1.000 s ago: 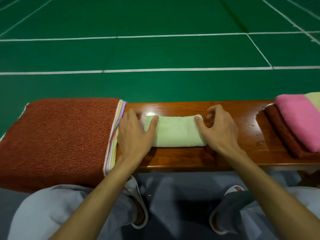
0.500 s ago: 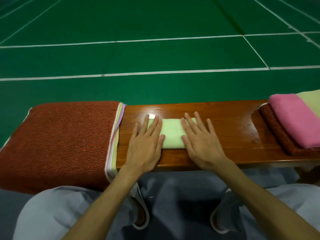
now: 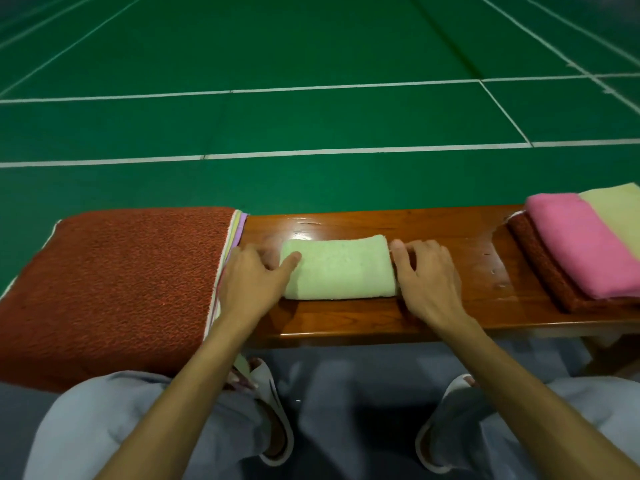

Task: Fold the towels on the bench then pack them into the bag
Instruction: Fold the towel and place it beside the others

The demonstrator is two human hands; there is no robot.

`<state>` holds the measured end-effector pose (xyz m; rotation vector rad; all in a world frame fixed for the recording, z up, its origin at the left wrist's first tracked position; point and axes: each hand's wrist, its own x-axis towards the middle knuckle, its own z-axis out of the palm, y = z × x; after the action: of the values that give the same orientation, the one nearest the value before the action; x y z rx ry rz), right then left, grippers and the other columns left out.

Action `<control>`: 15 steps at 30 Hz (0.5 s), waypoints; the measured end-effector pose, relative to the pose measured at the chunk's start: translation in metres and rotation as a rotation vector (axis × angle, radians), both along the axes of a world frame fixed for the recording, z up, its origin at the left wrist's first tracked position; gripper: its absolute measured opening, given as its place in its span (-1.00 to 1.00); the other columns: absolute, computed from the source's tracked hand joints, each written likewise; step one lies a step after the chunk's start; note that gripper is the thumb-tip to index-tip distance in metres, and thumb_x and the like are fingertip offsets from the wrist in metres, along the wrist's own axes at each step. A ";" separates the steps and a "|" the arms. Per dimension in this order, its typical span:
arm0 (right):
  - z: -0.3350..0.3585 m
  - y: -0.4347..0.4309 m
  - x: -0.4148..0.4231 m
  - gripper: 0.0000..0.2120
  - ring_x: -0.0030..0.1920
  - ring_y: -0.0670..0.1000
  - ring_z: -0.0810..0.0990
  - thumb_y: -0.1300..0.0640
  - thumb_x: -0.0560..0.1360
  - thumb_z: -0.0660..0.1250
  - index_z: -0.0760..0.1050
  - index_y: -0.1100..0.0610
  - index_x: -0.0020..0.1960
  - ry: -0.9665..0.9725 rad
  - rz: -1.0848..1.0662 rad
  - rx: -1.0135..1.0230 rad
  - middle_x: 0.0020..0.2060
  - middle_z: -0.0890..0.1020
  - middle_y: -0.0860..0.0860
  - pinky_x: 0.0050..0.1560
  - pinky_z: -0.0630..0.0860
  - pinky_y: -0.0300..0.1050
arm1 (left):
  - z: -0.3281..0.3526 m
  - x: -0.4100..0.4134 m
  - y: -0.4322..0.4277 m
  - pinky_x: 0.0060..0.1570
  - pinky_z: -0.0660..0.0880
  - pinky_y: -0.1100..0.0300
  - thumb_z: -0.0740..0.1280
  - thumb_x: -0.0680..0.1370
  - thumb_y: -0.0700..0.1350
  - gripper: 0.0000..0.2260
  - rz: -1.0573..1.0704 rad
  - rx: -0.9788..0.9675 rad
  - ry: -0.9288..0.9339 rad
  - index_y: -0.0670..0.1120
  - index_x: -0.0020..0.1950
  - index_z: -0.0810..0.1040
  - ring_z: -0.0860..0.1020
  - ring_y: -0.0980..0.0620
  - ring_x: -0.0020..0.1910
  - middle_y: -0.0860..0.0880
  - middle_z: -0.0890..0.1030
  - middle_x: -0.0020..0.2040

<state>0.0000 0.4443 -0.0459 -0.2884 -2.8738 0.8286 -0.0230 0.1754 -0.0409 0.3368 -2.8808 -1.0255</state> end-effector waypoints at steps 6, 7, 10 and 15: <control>0.012 -0.026 -0.015 -0.61 -0.25 0.03 0.66 -0.23 0.49 0.41 0.57 0.12 -0.18 -0.252 -0.082 -0.294 -0.27 0.64 0.01 -0.35 0.50 -0.08 | 0.014 -0.001 0.024 -0.19 0.57 0.09 0.47 0.54 0.15 -0.75 -0.085 0.089 -0.229 -0.02 -0.08 0.59 0.58 0.06 -0.17 0.00 0.65 -0.11; 0.016 -0.025 -0.016 -0.66 -0.23 0.00 0.65 -0.16 0.48 0.44 0.55 0.11 -0.18 -0.260 -0.100 -0.348 -0.26 0.62 -0.01 -0.35 0.51 -0.08 | 0.016 -0.001 0.028 -0.23 0.53 0.12 0.47 0.55 0.10 -0.78 -0.079 0.140 -0.248 -0.04 -0.02 0.60 0.56 0.09 -0.17 0.01 0.63 -0.09; 0.028 -0.015 -0.013 -0.63 -0.34 -0.06 0.53 0.06 0.48 0.49 0.38 0.09 -0.37 -0.251 -0.121 -0.573 -0.40 0.49 -0.05 -0.35 0.42 -0.13 | 0.019 -0.003 0.032 -0.20 0.49 0.16 0.48 0.55 0.01 -0.74 -0.063 0.304 -0.297 -0.07 0.17 0.58 0.53 0.08 -0.09 -0.01 0.60 0.04; 0.042 0.011 0.001 -0.77 -0.08 -0.04 0.58 0.21 0.47 0.50 0.45 0.13 -0.01 -0.254 -0.227 -0.871 -0.04 0.59 0.03 -0.29 0.50 -0.16 | 0.024 -0.018 0.048 0.10 0.59 -0.08 0.48 0.56 0.03 -0.70 -0.062 0.457 -0.424 -0.10 0.17 0.51 0.55 -0.11 0.12 -0.11 0.58 0.15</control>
<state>0.0005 0.4550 -0.0037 -0.8269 -2.4084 2.0572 -0.0405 0.2236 -0.0173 0.5512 -2.9848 -1.8265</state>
